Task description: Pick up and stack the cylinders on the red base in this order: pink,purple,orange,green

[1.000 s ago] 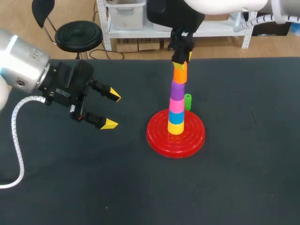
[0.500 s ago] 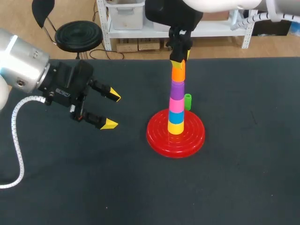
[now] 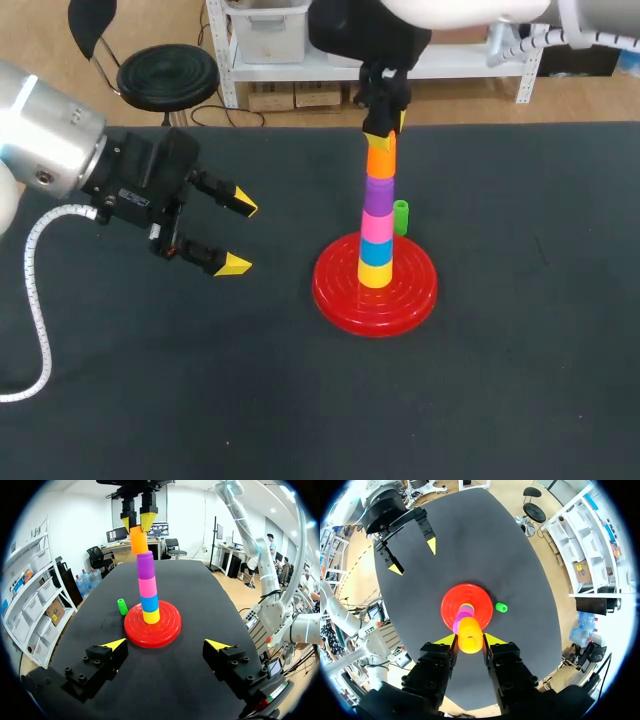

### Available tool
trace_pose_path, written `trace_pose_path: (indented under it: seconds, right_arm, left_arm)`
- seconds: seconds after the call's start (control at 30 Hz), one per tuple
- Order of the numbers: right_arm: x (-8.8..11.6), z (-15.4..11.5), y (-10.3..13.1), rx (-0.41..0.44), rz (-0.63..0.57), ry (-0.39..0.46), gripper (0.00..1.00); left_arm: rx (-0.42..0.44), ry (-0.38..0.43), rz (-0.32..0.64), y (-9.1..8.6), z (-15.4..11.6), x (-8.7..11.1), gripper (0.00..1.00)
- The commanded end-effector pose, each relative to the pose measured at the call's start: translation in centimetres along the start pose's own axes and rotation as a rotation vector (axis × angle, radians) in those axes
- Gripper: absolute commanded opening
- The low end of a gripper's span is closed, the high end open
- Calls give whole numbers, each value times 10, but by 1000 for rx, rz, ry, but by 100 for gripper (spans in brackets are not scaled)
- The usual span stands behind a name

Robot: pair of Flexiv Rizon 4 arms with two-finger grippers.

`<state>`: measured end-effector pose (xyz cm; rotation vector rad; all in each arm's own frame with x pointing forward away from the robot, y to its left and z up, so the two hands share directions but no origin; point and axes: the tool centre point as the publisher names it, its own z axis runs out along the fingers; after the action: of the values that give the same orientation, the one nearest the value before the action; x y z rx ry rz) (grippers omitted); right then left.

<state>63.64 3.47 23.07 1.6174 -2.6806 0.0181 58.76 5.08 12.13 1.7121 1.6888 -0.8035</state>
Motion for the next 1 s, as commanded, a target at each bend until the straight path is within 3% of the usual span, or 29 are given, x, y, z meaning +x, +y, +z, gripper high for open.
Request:
trace_pose_path:
  seconds: [0.03, 1.0]
  right_arm:
    - [-2, 7, 0, -3, 2, 6, 0]
    - [4, -8, 4, 11, 4, -38, 0]
  left_arm:
    - [-2, -2, 2, 0, 1, 1, 100]
    - [-2, -2, 2, 0, 1, 1, 100]
